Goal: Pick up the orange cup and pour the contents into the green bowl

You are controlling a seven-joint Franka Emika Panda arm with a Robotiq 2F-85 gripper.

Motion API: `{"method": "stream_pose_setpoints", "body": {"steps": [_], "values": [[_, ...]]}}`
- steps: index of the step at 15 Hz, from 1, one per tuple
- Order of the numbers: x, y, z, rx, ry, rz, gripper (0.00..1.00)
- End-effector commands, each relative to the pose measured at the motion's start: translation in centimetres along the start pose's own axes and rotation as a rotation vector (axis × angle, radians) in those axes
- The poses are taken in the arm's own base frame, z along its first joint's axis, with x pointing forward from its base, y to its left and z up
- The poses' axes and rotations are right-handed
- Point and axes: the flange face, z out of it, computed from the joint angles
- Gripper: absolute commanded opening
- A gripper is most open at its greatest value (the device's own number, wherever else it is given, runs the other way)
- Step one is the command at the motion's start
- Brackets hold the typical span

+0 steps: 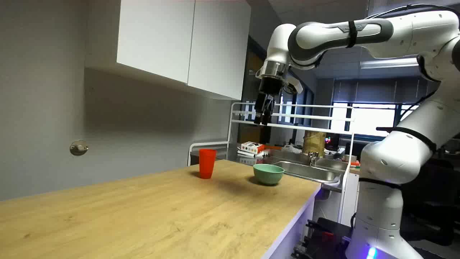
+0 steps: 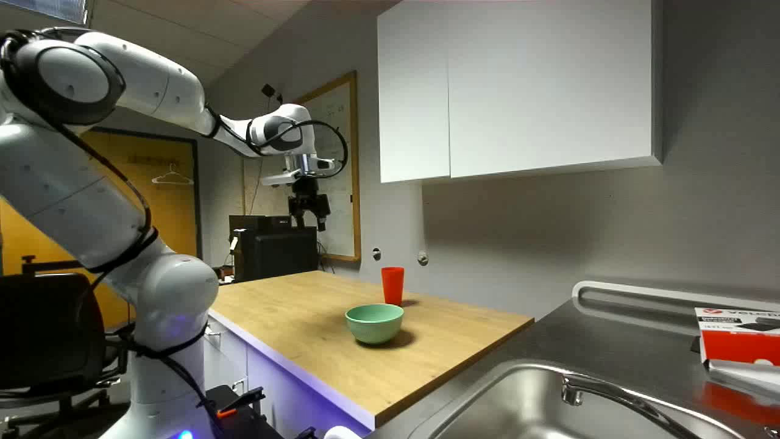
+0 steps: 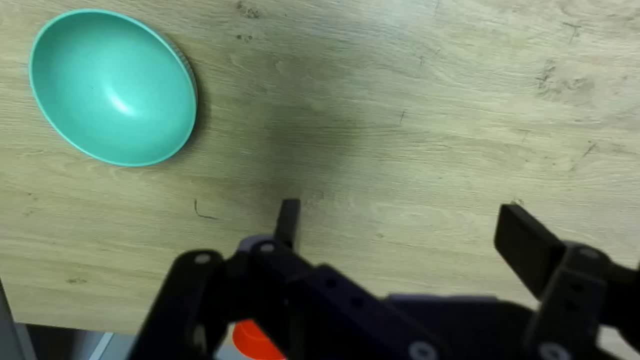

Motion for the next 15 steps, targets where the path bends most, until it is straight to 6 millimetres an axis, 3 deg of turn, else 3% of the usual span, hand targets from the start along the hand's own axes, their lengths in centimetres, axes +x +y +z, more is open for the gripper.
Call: {"method": "stream_pose_setpoints", "body": {"steps": [1, 11, 15], "values": [[0.1, 0.0, -0.1, 0.0, 0.002, 0.0, 1.0], [0.0, 0.0, -0.4, 0.0, 0.009, 0.0, 1.0], [2.7, 0.7, 0.1, -0.005, 0.023, 0.014, 1.0]]}}
